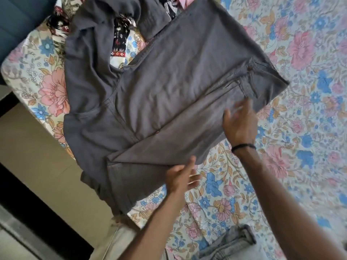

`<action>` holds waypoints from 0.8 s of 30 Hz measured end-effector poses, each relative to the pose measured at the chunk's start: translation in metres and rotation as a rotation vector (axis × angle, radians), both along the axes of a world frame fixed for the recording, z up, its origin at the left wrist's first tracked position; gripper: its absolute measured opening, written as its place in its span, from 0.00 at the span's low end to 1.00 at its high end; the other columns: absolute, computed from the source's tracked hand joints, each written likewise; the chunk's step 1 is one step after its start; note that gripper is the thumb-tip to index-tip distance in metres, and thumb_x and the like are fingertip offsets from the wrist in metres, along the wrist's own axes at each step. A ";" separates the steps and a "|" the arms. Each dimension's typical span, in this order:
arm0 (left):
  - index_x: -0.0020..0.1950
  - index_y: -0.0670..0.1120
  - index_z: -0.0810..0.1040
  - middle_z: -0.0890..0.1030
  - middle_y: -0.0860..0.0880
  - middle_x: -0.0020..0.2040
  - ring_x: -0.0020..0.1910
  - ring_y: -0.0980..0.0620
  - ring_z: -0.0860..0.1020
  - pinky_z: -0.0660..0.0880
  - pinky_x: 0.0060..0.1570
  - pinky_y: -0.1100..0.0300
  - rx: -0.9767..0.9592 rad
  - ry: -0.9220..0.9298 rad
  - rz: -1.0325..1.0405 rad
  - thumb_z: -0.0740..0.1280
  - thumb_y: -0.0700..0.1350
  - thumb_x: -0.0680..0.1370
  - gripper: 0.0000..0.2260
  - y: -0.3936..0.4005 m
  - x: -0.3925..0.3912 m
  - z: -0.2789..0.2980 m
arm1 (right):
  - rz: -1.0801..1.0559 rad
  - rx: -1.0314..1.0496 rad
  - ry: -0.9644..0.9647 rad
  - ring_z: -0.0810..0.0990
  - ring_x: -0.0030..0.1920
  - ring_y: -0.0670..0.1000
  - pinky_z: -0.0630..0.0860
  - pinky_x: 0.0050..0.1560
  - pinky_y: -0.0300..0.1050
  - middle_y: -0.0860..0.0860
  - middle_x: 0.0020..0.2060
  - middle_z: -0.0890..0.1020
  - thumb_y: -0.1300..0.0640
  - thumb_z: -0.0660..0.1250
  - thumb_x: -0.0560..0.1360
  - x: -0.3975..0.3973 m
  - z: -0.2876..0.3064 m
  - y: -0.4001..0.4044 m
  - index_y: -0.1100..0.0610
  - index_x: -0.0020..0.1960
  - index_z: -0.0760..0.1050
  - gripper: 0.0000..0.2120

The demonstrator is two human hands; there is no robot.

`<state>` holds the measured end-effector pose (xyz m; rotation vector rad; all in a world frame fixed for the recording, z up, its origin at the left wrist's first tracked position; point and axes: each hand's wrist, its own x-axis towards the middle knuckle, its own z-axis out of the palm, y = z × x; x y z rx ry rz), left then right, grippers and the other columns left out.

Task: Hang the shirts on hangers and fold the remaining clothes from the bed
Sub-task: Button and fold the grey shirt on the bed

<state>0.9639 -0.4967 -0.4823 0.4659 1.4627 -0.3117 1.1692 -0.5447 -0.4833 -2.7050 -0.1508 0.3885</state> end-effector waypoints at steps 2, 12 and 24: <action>0.52 0.34 0.81 0.87 0.41 0.38 0.36 0.45 0.87 0.85 0.39 0.51 -0.064 0.070 0.165 0.81 0.52 0.71 0.23 -0.015 0.029 -0.019 | -0.036 -0.023 0.257 0.83 0.45 0.53 0.82 0.48 0.50 0.51 0.45 0.82 0.51 0.71 0.79 -0.037 -0.001 -0.009 0.55 0.54 0.75 0.10; 0.50 0.41 0.84 0.88 0.47 0.45 0.44 0.51 0.85 0.81 0.44 0.59 0.162 -0.014 0.256 0.77 0.34 0.72 0.09 -0.034 0.016 -0.029 | -0.410 0.193 0.643 0.86 0.41 0.57 0.85 0.46 0.54 0.55 0.37 0.86 0.54 0.77 0.73 -0.091 -0.013 -0.012 0.58 0.39 0.81 0.09; 0.81 0.52 0.63 0.59 0.46 0.82 0.82 0.43 0.55 0.46 0.78 0.34 1.517 -0.157 -1.229 0.62 0.59 0.83 0.28 0.013 -0.010 -0.018 | -0.020 0.152 -0.129 0.62 0.77 0.60 0.63 0.78 0.59 0.60 0.77 0.64 0.51 0.68 0.81 -0.081 -0.026 -0.010 0.54 0.79 0.63 0.30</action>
